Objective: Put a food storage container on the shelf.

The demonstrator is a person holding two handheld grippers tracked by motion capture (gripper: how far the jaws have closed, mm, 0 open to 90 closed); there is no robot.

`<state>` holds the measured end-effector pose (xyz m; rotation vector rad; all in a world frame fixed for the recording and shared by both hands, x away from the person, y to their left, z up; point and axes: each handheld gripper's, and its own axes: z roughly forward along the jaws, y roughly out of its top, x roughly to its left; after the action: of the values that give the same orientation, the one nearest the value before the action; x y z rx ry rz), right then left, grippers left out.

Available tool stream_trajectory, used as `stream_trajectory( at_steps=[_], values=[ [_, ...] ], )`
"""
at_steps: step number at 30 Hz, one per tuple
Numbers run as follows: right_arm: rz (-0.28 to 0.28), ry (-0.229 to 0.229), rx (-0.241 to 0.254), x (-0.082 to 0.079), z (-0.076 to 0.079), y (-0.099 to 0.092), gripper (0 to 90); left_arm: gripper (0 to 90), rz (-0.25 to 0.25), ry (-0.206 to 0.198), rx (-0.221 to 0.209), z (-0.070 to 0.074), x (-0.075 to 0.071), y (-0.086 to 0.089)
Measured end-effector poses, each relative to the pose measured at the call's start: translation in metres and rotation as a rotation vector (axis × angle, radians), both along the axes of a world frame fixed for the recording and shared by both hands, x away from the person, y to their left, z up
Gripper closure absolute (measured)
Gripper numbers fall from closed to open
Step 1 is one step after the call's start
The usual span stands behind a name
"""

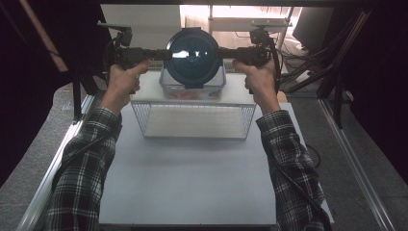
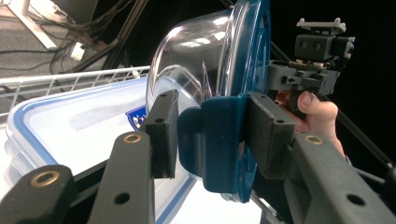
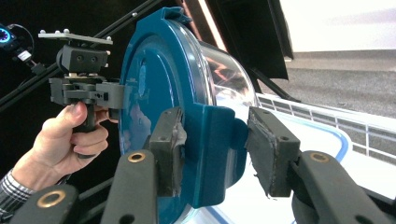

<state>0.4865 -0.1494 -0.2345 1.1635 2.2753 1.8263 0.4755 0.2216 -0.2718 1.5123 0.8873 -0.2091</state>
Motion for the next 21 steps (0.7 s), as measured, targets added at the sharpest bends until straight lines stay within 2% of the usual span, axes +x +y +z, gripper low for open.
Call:
stream_trajectory(
  at_steps=[7,14,17,19,20,21],
  values=[
    [0.012,-0.026,0.039,0.006,-0.009,-0.004,54.8,57.2,0.026,-0.013,-0.029,-0.005,0.002,-0.002],
    [-0.002,0.002,0.073,0.011,-0.013,-0.003,53.8,55.9,0.047,-0.001,-0.04,-0.01,0.005,-0.001],
    [-0.012,0.007,0.051,0.014,-0.015,0.0,50.1,51.4,0.081,0.034,-0.022,-0.019,0.01,-0.001],
    [-0.076,-0.002,-0.019,0.015,-0.017,0.004,52.3,46.3,0.091,0.066,-0.064,-0.025,0.014,-0.002],
    [-0.089,-0.005,-0.022,0.017,-0.018,0.004,54.0,46.2,0.094,0.063,-0.075,-0.026,0.015,-0.002],
    [-0.097,0.005,-0.001,0.019,-0.019,0.003,55.2,46.4,0.096,0.059,-0.069,-0.026,0.016,-0.002]
  ],
)
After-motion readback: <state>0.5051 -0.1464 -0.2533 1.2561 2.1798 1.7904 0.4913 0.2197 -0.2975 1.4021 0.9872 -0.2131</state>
